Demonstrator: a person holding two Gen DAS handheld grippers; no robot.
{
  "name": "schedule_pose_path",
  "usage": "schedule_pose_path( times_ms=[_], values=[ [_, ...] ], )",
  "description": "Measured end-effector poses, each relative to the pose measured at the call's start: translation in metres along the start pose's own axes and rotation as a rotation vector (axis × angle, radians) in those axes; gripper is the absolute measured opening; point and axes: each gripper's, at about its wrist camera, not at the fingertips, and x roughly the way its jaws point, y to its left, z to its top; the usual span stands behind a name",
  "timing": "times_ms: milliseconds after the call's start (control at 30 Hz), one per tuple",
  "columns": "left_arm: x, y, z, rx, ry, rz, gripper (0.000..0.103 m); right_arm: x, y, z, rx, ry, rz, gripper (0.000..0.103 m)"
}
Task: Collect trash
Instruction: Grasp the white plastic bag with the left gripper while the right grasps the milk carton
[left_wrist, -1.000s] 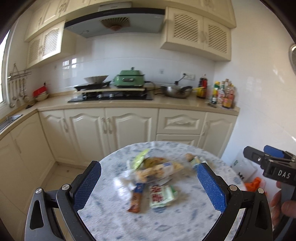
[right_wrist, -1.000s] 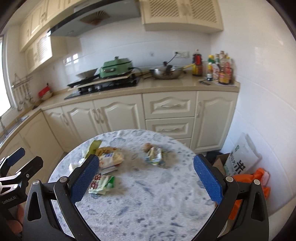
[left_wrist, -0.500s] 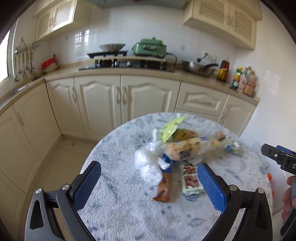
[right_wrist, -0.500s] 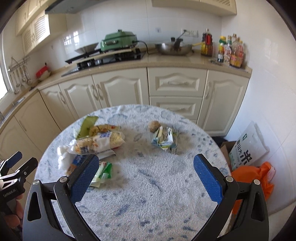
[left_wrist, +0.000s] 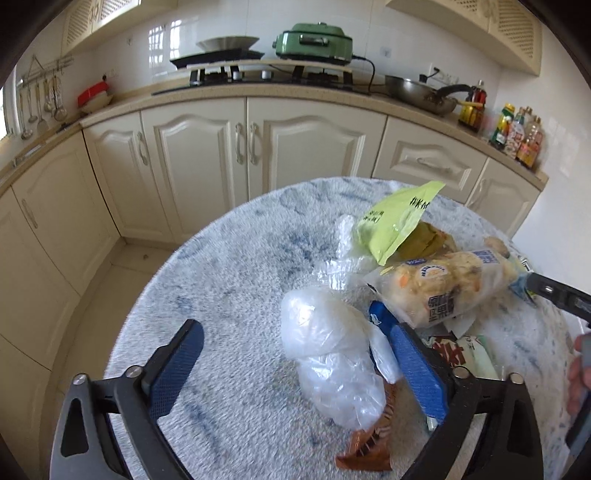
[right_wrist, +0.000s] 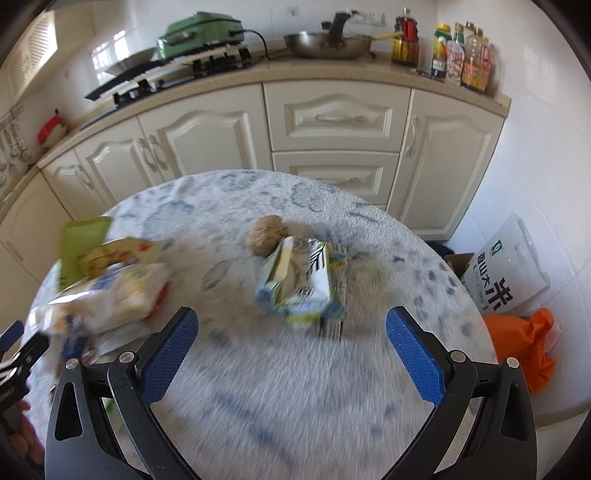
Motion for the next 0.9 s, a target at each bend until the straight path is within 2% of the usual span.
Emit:
schedule_pose_path(
  times_ms=[33,100,133,167,233,267,300,500,633,900],
  values=[
    [0.005,0.000,0.002,-0.001,0.007,-0.010,0.088,0.010,-0.002,0.003,0.011,0.016,0.000,0.103],
    [0.017,-0.001,0.007,0.001,0.030,-0.038,0.068,0.024,-0.005,0.007,0.027,0.034,0.002,0.102],
    [0.022,0.001,0.007,0.000,0.040,-0.048,0.063,0.032,-0.007,0.008,0.033,0.043,0.002,0.100],
    [0.025,0.003,0.008,-0.009,0.044,-0.071,0.052,0.037,-0.007,0.009,0.029,0.046,-0.011,0.100],
    [0.029,0.004,0.012,0.002,0.039,-0.061,0.043,0.038,-0.003,0.009,-0.013,0.035,-0.045,0.086],
    [0.028,0.007,0.010,-0.004,0.039,-0.073,0.043,0.037,-0.003,0.009,-0.019,0.033,-0.038,0.082],
    [0.028,0.011,0.012,-0.019,0.037,-0.087,0.042,0.035,-0.003,0.009,-0.023,0.028,-0.029,0.070],
    [0.018,0.021,0.017,-0.008,-0.003,-0.064,0.042,0.022,-0.014,0.001,-0.009,0.032,0.042,0.070],
    [0.008,0.022,0.023,0.019,-0.033,-0.046,0.042,-0.001,-0.021,-0.016,0.003,0.019,0.065,0.070],
    [-0.011,-0.001,0.019,0.066,-0.079,-0.082,0.042,-0.057,-0.029,-0.046,0.010,-0.023,0.108,0.069]
  ],
)
